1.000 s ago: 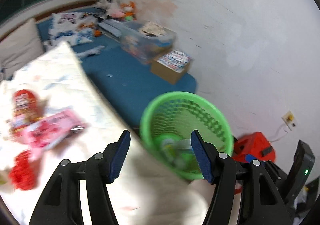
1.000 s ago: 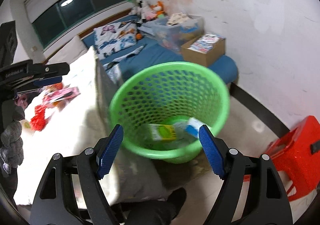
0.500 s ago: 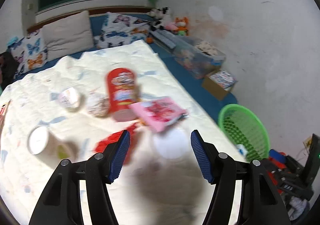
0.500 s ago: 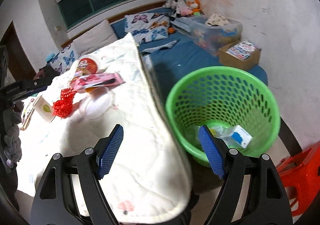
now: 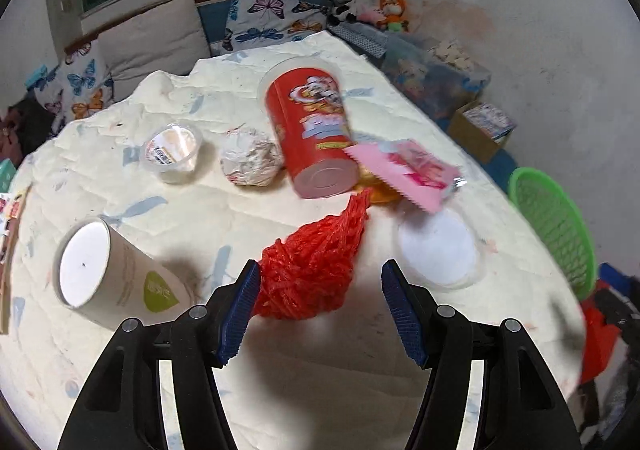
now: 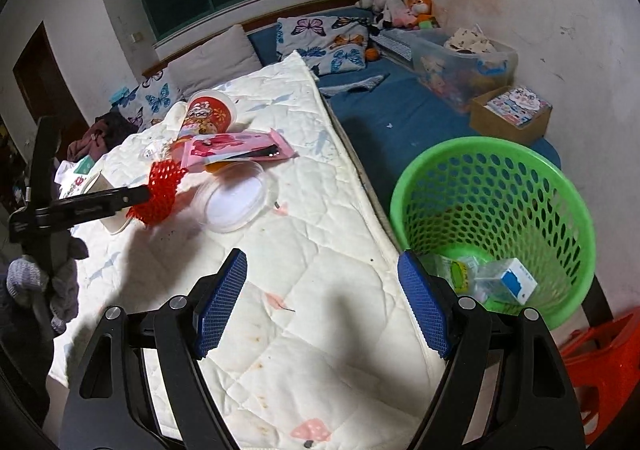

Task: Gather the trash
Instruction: 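Move back to the bed and grasp the red mesh net with the left tool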

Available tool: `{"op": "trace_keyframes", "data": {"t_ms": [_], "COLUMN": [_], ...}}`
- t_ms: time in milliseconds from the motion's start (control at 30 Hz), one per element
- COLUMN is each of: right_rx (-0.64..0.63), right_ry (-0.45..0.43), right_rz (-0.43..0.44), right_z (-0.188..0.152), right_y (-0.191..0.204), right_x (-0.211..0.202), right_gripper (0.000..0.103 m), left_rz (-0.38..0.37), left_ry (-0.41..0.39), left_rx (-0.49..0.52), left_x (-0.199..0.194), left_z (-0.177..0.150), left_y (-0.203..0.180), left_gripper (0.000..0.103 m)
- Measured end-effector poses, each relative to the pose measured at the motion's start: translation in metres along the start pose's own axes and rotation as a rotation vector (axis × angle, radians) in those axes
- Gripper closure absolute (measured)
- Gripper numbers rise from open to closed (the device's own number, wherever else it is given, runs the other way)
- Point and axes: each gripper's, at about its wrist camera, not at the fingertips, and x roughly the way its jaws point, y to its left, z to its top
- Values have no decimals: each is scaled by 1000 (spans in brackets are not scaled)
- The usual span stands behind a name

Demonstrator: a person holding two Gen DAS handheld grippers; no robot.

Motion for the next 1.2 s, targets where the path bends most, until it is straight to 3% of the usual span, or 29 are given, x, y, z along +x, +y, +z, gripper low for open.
{"op": "trace_keyframes", "data": {"t_ms": [233, 467, 700, 1033, 1200], "right_rx": [-15, -10, -37, -48, -71], "right_ry": [12, 29, 35, 89, 120], "right_rz": [7, 22, 48, 71, 50], "right_z": [1, 2, 7, 26, 33], "right_y": [10, 13, 28, 48, 57], "right_x": [8, 19, 25, 63, 86], "right_gripper": [25, 25, 27, 59, 66], "left_rz": [14, 11, 12, -24, -28], "left_ry": [25, -11, -52, -103, -109], "left_rx": [-38, -48, -41, -50, -53], "left_x": [18, 13, -5, -45, -57], "left_z": [1, -1, -8, -17, -22], "left_y": [11, 15, 12, 16, 23], "left_gripper": [45, 70, 76, 76, 76]}}
